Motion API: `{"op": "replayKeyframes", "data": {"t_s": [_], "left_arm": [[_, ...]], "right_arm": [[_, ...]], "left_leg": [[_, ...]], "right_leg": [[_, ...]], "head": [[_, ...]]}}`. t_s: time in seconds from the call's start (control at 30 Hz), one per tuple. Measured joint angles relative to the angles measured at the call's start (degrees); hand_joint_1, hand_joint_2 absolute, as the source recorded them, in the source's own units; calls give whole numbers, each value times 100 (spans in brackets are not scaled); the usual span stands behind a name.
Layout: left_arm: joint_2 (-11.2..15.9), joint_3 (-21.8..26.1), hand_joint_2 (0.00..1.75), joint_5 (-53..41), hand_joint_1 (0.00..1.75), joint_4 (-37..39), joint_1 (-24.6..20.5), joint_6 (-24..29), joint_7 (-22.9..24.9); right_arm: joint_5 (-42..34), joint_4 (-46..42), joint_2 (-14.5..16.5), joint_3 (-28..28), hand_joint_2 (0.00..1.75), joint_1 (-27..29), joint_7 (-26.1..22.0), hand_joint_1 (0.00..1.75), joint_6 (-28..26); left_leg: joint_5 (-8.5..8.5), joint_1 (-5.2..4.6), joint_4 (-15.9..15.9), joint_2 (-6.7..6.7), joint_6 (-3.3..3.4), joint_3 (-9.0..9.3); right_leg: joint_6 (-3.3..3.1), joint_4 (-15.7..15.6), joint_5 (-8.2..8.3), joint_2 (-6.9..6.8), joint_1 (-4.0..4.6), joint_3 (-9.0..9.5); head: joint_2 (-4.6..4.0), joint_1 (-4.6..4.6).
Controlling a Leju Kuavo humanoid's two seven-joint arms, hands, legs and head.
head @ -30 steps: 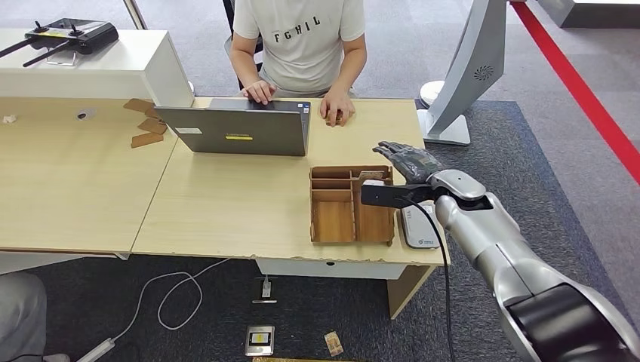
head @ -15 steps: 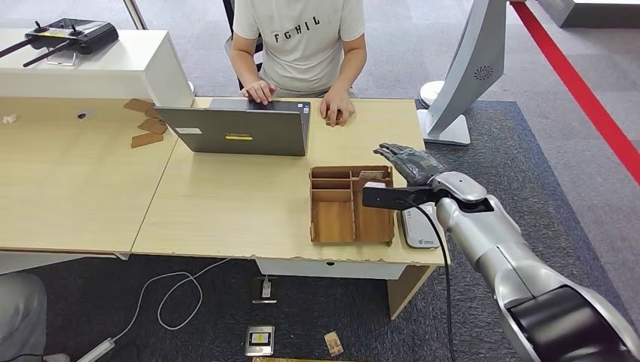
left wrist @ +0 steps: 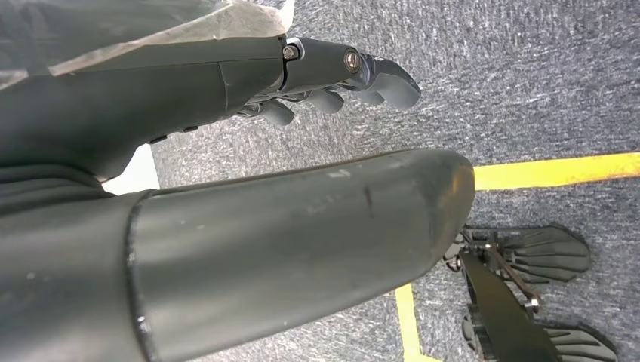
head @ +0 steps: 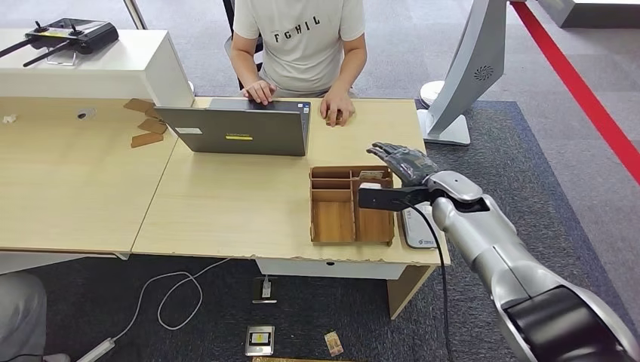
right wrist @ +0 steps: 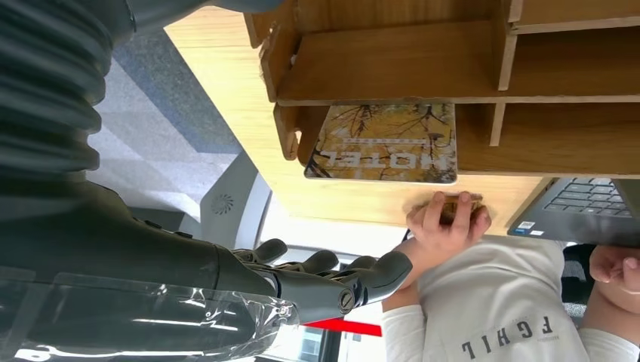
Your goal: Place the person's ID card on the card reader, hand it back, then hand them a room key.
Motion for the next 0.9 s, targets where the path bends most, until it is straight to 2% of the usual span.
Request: {"op": "replayKeyframes", "data": {"t_s": [0.9], "left_arm": [[-3,0,0,60,0,0,5,2,-3]], "right_arm": [[-31,-23,18,0,175,6,2,0,-4]], "left_leg": [[0,0,0,0,0,0]], "right_leg": [[0,0,0,0,0,0]], "head": [[0,-1]]}}
